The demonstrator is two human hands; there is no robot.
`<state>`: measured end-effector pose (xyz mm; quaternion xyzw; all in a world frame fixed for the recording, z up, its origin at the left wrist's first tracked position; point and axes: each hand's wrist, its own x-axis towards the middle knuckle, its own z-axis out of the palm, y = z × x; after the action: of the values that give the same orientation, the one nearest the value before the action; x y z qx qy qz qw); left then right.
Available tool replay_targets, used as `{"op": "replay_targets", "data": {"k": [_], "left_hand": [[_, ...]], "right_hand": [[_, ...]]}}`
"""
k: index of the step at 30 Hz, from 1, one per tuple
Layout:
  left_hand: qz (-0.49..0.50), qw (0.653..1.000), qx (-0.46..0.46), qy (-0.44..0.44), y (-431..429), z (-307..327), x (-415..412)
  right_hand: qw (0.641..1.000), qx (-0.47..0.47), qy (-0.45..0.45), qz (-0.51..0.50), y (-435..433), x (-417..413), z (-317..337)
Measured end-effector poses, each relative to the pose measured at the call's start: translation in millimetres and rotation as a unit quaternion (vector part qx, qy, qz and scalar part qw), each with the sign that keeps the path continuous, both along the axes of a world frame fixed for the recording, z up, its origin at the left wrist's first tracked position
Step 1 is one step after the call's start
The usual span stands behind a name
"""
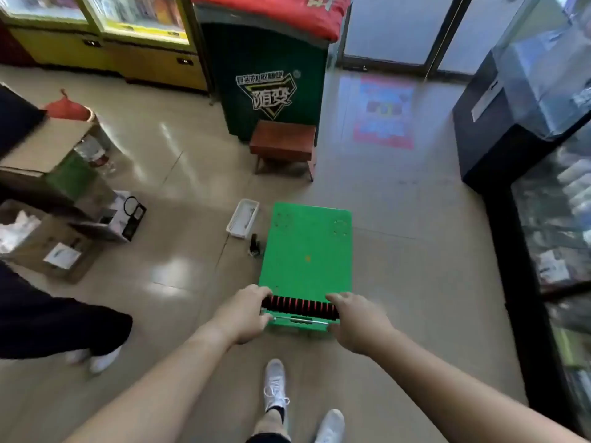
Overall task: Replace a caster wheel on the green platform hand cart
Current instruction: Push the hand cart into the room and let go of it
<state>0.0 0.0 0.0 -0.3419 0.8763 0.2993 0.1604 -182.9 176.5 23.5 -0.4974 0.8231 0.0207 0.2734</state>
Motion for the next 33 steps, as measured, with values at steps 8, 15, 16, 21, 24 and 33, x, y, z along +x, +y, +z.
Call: {"op": "replay_targets", "data": {"k": [8,15,16,21,24,33], "left_hand": [[-0.029,0.999,-0.007,-0.042,-74.8,-86.6,29.9],[-0.097,0.992,0.033,-0.078,-104.9,-128.9,41.6],[-0.103,0.99,0.038,-0.086,-106.7,-132.7,38.8],[-0.161,0.982,0.061,-0.08,-116.4,-141.1,23.2],[-0.205,0.975,0.045,-0.072,-118.9,-142.7,15.5],[-0.202,0.978,0.056,-0.006,-81.0,-130.4,-14.8]], "right_hand": [[0.998,0.06,-0.021,-0.002,-57.8,7.8,-78.8],[0.998,0.051,-0.042,-0.022,-62.6,3.7,-102.9],[0.997,0.05,-0.045,-0.036,-63.1,1.9,-105.0],[0.996,0.037,-0.056,-0.065,-58.8,-3.4,-110.4],[0.995,0.021,-0.061,-0.075,-50.9,-9.3,-115.3],[0.991,-0.039,-0.075,-0.1,-4.3,-48.6,-118.8]]}}
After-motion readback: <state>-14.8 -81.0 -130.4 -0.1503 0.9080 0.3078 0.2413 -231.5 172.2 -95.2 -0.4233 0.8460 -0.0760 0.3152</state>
